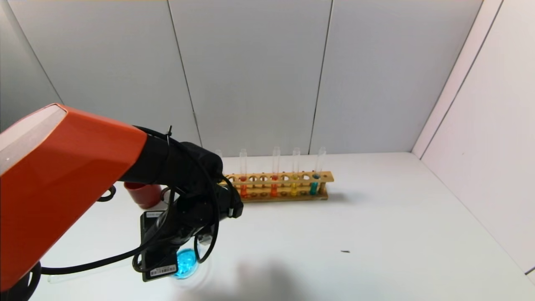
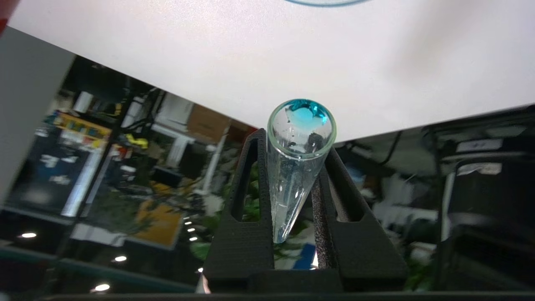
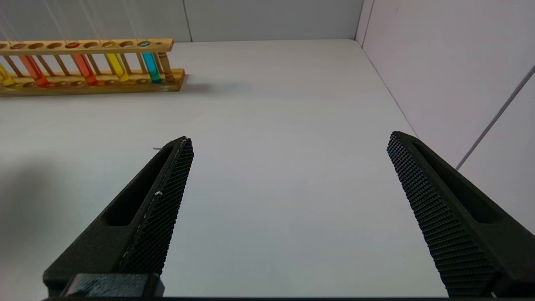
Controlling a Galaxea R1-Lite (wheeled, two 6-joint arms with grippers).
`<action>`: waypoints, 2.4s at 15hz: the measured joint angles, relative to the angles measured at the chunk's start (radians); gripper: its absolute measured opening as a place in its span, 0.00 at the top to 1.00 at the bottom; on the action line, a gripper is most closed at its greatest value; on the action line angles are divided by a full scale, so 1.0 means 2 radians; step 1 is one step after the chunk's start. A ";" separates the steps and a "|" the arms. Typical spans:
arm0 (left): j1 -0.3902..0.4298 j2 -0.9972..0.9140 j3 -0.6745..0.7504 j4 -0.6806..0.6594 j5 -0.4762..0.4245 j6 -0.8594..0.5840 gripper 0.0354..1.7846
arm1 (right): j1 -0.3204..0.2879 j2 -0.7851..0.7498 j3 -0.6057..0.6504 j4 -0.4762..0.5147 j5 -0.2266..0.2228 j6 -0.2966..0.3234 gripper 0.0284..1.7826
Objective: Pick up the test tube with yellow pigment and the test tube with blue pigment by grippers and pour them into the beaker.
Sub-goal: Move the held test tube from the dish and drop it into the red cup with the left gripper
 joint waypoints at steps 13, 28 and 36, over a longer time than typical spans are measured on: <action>0.104 -0.234 -0.002 -0.183 -0.078 -0.142 0.84 | 0.000 0.000 0.000 0.000 0.000 0.000 0.05; 0.255 -0.247 0.012 -0.496 -0.166 -0.133 0.84 | 0.000 0.000 0.000 0.000 0.000 0.000 0.05; 0.292 -0.171 0.021 -0.576 -0.178 -0.134 0.84 | 0.000 0.000 0.000 0.000 0.000 0.000 0.05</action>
